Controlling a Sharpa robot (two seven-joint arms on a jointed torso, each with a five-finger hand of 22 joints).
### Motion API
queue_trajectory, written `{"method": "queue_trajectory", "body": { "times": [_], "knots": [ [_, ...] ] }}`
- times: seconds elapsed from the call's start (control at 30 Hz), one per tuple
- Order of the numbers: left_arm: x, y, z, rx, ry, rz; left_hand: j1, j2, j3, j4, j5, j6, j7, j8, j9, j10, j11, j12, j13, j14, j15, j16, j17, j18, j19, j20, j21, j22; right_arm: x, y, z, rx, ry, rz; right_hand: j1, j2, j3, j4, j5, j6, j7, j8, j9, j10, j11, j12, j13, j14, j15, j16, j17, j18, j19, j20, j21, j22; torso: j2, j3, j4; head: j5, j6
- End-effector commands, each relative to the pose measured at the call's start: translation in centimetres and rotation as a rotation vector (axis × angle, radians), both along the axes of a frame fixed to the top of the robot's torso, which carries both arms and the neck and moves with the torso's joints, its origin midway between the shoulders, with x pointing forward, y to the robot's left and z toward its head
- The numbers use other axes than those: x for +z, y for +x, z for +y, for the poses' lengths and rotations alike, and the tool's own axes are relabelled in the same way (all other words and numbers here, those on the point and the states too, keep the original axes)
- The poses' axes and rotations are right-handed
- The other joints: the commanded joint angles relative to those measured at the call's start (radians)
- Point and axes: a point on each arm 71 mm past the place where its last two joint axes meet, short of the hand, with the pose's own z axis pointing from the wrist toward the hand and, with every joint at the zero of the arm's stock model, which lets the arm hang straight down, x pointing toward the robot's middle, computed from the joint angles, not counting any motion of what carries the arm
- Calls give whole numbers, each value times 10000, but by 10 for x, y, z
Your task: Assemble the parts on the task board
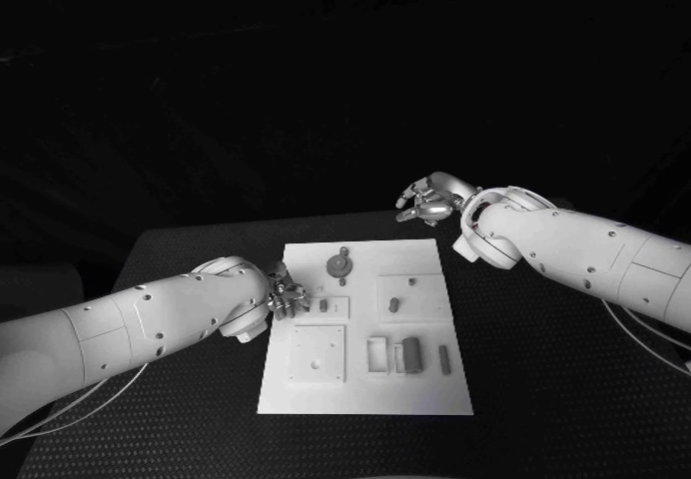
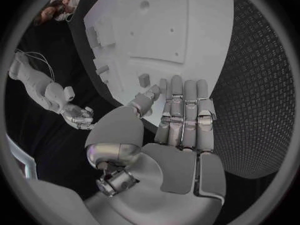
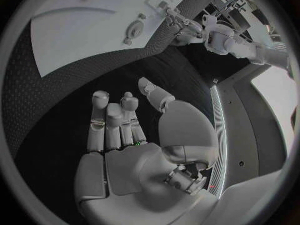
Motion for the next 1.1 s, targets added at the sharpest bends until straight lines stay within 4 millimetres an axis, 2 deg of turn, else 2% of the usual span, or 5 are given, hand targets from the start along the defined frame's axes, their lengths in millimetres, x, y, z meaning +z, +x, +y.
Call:
{"method": "queue_trajectory", "body": {
  "times": [0.03,0.6,0.83,0.97,1.1],
  "knots": [
    [-3,-1,-1,-118,66,211,103,18,14,-38,22,301,-206,35,0,80,-19,-58,14,71,22,39,15,-113,87,-5,32,18,0,0,1,101,0,14,-112,-6,7,30,60,1386,240,-56,16,-826,131,30,-11,-44,22,-37,12,147,-45,-17,-60,143,-7,-4,5,5,-4],
    [-3,3,5,-42,300,114,108,21,21,-44,22,308,-209,34,-6,95,-22,-70,18,76,17,41,32,-118,90,-11,32,41,0,0,0,94,-4,16,-112,-4,9,30,60,1387,240,-60,20,-827,131,32,-12,-44,22,-36,13,147,-44,-17,-60,144,0,-3,4,-5,-9],
    [-3,3,-1,-135,293,137,104,14,22,-42,34,335,-218,45,-7,133,-34,-70,31,99,8,55,58,-120,109,-22,39,68,0,0,0,90,-4,13,-112,-5,9,30,60,1388,240,-61,21,-827,131,33,-12,-44,22,-36,13,147,-44,-17,-60,144,-1,0,1,-3,-9],
    [-3,3,-6,-252,294,171,-148,-77,42,-27,525,570,-329,154,16,373,-132,-25,141,275,-78,147,226,-120,283,-108,90,214,0,0,1,100,-1,14,-112,-5,9,29,60,1388,240,-61,22,-827,131,33,-12,-44,22,-36,14,147,-45,-18,-60,144,1,4,-3,-2,-10],
    [-2,3,-11,-524,497,-24,-341,-142,62,-9,815,730,-406,237,51,539,-202,28,272,405,-139,200,363,-117,425,-172,122,336,0,0,0,92,-4,15,-110,-6,10,27,60,1388,240,-62,23,-828,131,33,-12,-44,22,-36,14,147,-45,-18,-60,144,1,6,-5,-6,-16]
  ]
}}
